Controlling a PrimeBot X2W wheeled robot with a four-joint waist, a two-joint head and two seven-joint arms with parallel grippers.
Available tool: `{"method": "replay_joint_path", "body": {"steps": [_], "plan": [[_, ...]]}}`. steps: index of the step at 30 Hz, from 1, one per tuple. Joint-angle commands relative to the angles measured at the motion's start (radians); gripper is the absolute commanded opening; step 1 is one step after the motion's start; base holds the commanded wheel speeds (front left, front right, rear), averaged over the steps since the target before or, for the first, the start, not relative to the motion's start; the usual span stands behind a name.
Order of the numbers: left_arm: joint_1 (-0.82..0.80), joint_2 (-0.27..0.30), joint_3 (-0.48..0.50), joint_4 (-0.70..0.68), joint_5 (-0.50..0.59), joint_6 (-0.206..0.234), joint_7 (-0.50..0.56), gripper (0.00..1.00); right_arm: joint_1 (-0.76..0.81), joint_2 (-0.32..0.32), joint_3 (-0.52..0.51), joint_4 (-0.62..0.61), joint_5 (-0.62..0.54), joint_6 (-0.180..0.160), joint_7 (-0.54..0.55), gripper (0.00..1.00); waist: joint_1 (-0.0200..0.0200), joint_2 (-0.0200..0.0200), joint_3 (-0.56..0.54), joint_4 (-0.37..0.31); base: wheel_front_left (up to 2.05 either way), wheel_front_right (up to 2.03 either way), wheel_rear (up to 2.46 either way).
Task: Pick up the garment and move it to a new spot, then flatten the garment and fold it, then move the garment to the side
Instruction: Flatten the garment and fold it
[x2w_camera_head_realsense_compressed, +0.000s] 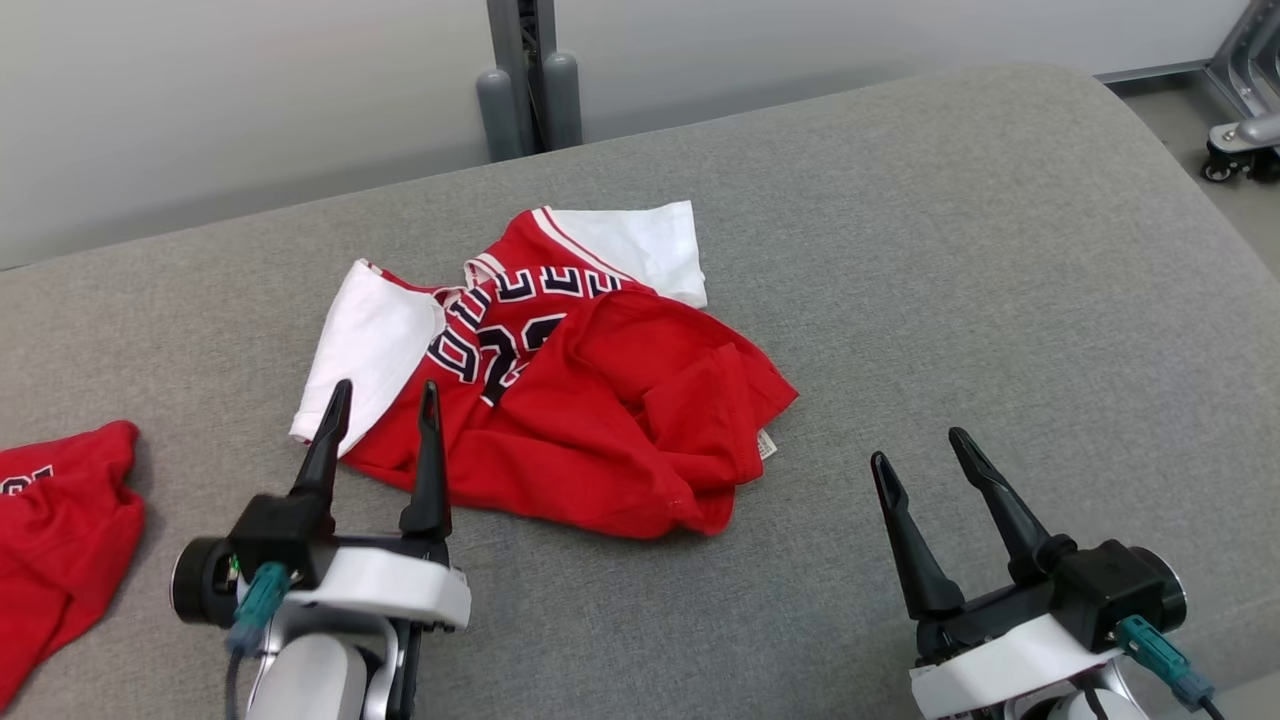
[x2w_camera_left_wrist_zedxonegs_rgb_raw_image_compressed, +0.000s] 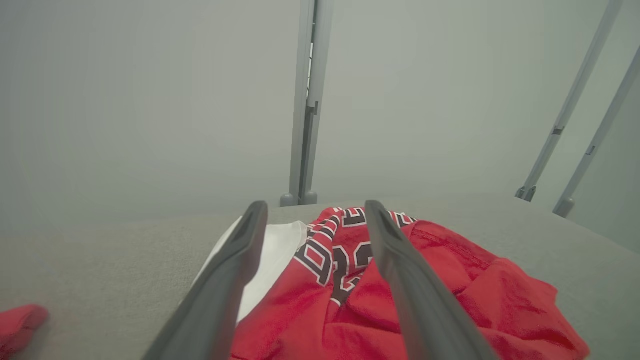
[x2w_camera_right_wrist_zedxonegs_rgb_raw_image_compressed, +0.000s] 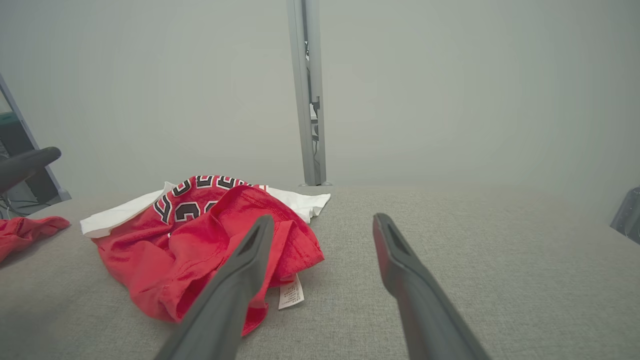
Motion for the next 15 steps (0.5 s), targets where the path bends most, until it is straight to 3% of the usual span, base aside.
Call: {"method": "replay_joint_path", "body": {"steps": [1,7,15], "plan": [[-0.029,0.007,0.002,0.004,0.012,0.005,-0.001,1.00,-0.002,-0.005,0.002,0.000,-0.005,0.000,-0.006,1.00,0.0000,0.0000,0.002,-0.005,0.00,0.00,0.00],[-0.162,0.033,-0.005,0.217,0.097,0.023,-0.001,1.00,-0.018,-0.005,0.020,0.010,0.005,0.000,-0.006,1.00,0.0000,0.0000,0.020,-0.035,0.00,0.00,0.00],[-0.301,0.072,-0.004,0.482,0.128,0.038,0.004,1.00,-0.045,-0.005,0.042,0.015,0.025,0.000,-0.006,1.00,0.0000,0.0000,0.056,-0.066,0.00,0.00,0.00]]}}
